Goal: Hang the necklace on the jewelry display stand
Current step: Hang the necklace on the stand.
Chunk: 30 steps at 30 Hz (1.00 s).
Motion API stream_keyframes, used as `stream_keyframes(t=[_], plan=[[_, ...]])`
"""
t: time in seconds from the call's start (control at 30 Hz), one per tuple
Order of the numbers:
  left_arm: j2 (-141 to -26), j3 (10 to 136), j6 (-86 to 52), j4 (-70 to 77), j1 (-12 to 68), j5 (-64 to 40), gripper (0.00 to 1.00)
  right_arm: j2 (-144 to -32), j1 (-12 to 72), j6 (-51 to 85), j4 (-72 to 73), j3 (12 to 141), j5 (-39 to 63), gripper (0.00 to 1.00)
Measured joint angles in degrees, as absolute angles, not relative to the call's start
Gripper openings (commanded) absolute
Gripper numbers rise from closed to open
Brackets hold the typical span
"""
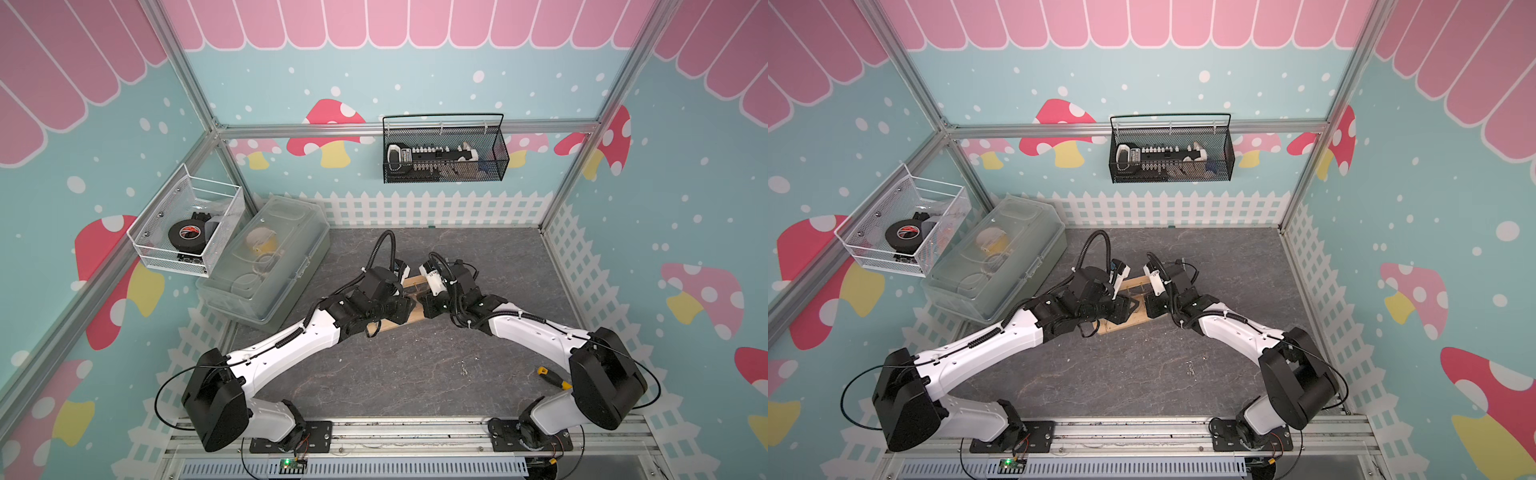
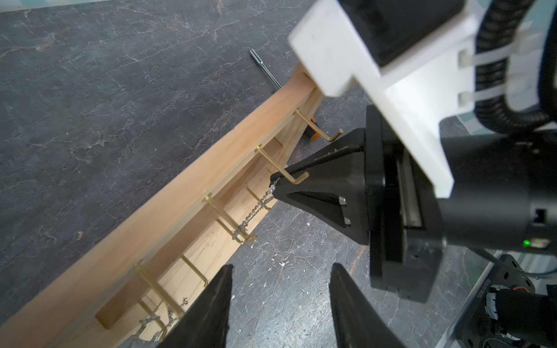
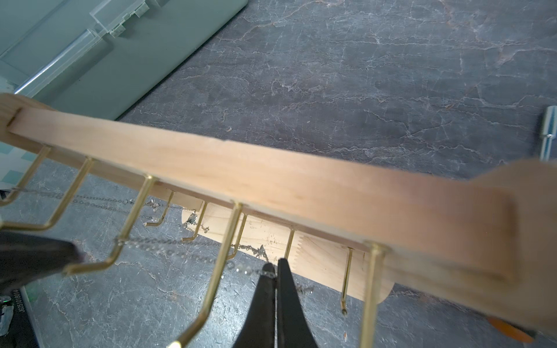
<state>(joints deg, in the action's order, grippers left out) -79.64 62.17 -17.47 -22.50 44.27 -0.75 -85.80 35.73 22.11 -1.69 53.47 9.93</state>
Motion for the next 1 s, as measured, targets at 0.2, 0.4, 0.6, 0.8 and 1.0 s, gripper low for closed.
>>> stream_keyframes(t=[0.2,0.4,0.6,0.8,1.0], plan=[[-78.11,62.17,-17.87,-22.52,44.12,-1.48,0.52,-85.71,36.53,22.41,-1.74,53.45,9.93,0.03],[-74.13,61.87,-19.97,-22.44,43.31,-1.06,0.53,-85.06,37.12,22.98,-1.78,53.08,9.87,0.03],[-70.59,61.21,-22.37,-22.31,41.56,-1.17,0.54,-85.08,37.30,24.03,-1.02,52.23,9.96,0.03],[-69.38,59.55,-24.18,-22.26,38.81,-0.75,0.54,-85.08,38.65,25.21,-0.01,51.96,10.07,0.03],[-68.62,57.87,-25.32,-22.44,36.16,0.93,0.54,-85.12,39.42,26.00,0.32,51.83,9.96,0.03]])
